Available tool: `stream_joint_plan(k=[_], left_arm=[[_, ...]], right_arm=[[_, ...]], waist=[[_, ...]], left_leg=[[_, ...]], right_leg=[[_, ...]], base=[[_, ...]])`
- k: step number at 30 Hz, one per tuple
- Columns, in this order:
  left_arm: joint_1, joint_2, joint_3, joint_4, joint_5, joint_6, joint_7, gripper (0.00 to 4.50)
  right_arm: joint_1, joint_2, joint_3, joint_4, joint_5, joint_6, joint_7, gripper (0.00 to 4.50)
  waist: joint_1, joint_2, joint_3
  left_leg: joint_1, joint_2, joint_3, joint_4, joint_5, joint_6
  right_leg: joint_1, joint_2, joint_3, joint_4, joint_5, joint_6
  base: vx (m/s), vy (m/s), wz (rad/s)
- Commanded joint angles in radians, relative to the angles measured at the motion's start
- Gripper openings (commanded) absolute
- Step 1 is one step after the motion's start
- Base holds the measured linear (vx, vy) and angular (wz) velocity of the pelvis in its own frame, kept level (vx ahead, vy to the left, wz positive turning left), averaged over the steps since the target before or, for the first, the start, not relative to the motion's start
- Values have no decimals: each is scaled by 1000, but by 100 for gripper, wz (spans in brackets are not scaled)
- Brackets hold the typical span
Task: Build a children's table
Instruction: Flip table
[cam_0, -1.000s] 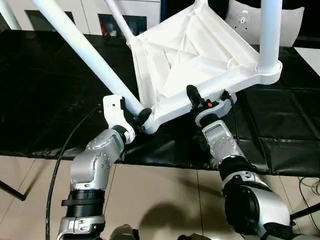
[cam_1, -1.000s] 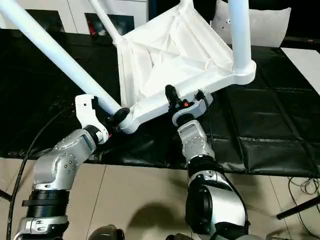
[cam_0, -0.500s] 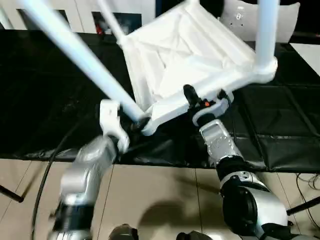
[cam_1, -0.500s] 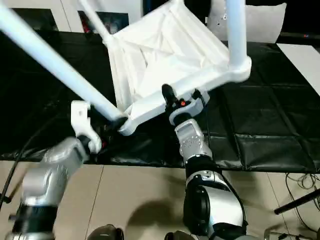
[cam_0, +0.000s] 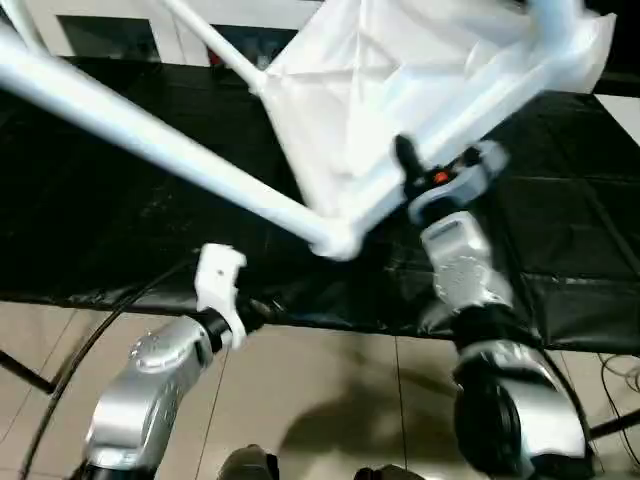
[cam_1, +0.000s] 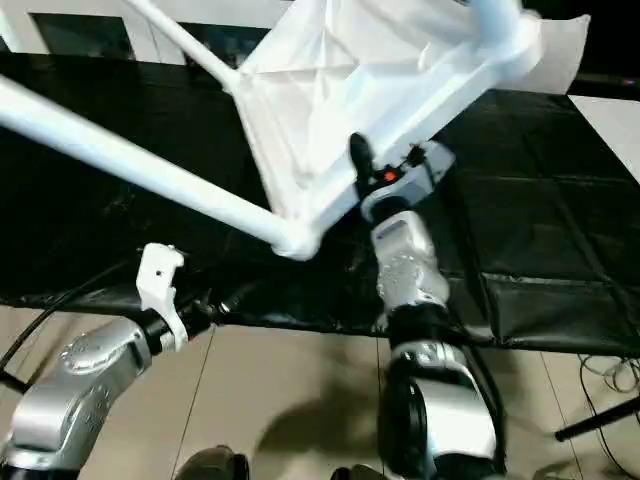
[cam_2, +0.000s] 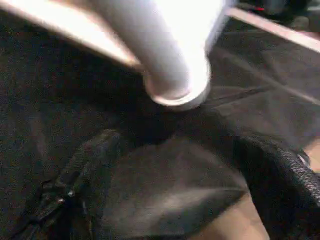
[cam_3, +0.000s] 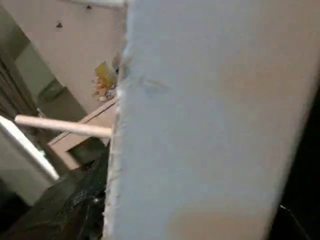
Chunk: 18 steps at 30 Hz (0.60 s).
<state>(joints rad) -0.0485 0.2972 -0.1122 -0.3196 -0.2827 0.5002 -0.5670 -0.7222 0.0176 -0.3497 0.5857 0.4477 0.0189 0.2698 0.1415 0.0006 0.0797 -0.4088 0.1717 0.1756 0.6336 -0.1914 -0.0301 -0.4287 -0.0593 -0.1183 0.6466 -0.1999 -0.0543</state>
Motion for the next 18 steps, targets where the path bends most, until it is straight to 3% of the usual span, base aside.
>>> stream_joint_plan(k=[1,5,10,11,15,18], left_arm=[[1,14,-28,-47,-9,26,-23,445],[-45,10,-56,-70,22,30,1,450],[-82,4,-66,-94,7,54,5,450],[-83,6,-74,-108,15,62,10,450],[-118,-1,-67,-122,26,75,35,450],[-146,-3,-53,-132,38,55,55,450]], right_arm=[[-13,-43,-7,-129,-52,-40,-49,194],[41,-60,24,-243,-137,-23,-135,194],[51,-88,48,-268,-201,-24,-186,193],[60,-103,65,-284,-230,-11,-199,193],[65,-139,110,-301,-303,3,-222,191],[74,-147,131,-312,-340,6,-234,191]], waist=[[-14,0,-80],[-15,-2,-77],[-27,-5,-65],[-31,-12,-70],[-45,-12,-64],[-54,-16,-68]], left_leg=[[31,69,-18,-73,-40,71],[35,68,-20,-80,-84,29],[36,64,-23,-88,-164,-14],[33,61,-23,-86,-162,-13],[27,56,-23,-84,-136,-2],[24,53,-24,-81,-129,5]], right_leg=[[63,-98,83,-73,-86,-144],[63,-94,83,-83,-157,-93],[65,-96,83,-97,-258,-61],[71,-98,83,-98,-267,-53],[69,-91,81,-98,-254,-35],[75,-91,79,-97,-242,-40]], base=[[0,0,0],[0,0,0],[0,0,0],[0,0,0],[0,0,0],[0,0,0]])
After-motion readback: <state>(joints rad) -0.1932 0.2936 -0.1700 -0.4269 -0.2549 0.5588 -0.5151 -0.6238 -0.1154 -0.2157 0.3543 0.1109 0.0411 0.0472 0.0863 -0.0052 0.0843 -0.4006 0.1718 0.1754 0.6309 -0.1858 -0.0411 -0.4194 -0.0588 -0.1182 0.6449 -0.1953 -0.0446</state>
